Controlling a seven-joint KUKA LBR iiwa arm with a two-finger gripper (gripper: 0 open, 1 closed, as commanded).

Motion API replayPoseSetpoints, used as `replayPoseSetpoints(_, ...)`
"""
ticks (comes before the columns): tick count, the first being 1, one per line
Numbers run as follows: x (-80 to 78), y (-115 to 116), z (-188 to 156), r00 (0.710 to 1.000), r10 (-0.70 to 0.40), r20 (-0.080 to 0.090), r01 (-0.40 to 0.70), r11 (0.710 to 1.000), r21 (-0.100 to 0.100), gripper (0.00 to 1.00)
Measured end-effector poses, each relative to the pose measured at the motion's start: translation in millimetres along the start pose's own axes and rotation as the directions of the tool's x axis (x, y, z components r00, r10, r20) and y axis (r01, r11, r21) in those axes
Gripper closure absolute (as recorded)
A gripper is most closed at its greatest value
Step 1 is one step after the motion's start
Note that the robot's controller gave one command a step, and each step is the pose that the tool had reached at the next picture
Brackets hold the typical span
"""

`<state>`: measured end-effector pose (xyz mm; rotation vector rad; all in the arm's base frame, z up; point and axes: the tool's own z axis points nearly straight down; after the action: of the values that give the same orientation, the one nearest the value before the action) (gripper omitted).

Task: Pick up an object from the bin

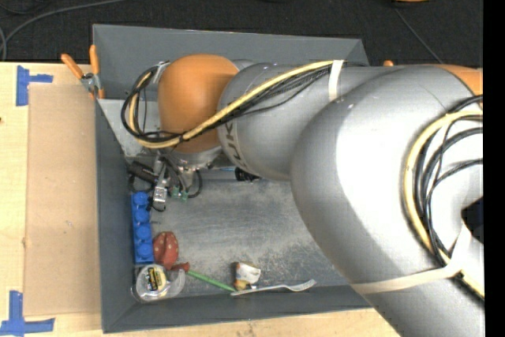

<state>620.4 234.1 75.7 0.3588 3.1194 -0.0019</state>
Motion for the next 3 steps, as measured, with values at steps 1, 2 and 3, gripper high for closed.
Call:
replayPoseSetpoints(1,0.5,12,-56,0.993,-0.12,0.006,0.12,0.993,-0.007,0.0)
replayPoseSetpoints(2,-2.2,-1,-5,1.0,-0.009,0.002,0.009,1.0,0.003,0.0)
replayPoseSetpoints(3,-2.8,1,5,1.0,0.018,0.002,-0.018,1.0,0.009,0.0)
